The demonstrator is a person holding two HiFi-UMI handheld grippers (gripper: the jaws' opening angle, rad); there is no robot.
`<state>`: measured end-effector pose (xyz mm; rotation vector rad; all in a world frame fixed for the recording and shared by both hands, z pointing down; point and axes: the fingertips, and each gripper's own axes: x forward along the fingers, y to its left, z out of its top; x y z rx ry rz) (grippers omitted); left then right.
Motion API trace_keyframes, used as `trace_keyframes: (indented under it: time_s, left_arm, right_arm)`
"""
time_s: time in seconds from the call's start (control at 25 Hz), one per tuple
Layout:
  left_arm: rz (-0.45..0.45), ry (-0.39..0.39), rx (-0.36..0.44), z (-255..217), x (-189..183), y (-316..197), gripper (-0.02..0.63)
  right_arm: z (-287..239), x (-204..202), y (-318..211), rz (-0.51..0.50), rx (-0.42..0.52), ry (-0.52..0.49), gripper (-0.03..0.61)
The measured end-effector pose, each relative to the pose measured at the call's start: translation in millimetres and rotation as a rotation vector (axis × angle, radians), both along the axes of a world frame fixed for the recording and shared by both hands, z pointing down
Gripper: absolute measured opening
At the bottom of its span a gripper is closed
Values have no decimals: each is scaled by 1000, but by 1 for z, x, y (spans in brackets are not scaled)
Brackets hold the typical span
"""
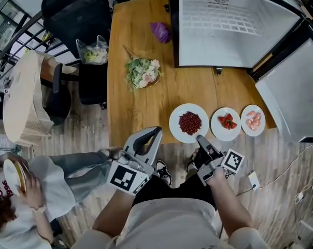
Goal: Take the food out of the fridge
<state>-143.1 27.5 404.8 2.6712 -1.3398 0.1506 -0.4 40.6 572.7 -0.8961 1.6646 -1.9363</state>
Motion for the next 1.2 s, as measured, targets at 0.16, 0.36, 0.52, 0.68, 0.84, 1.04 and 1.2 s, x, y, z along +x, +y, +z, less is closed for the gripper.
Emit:
trace_keyframes:
  time_s: [0.16,0.36,0.52,0.68,0.84,1.04,1.2]
  left_arm:
    - [7,6,-2,7,-3,6,6]
    - [3,1,-12,12,-3,13,6]
    - [-4,3,-16,14,-4,15,6]
    - [-5,0,-19,17,-3,19,6]
    - [-14,0,-27,18,-4,22,6]
    - [-13,2,-30,18,-5,23,6]
    - [6,6,-33,19,-1,25,6]
  right_arm:
    - [24,-3,7,7,-30,-19,26]
    - [42,0,5,2,-39,27,26]
    - [48,-7,5,-15,-50,49,26]
    - [58,-9,6,-13,-78,60,26]
    - [61,-10,6,-13,-94,64,26]
    - [68,-10,10,-29,-145,89,26]
    - [69,-9,13,-31,-160,108,28]
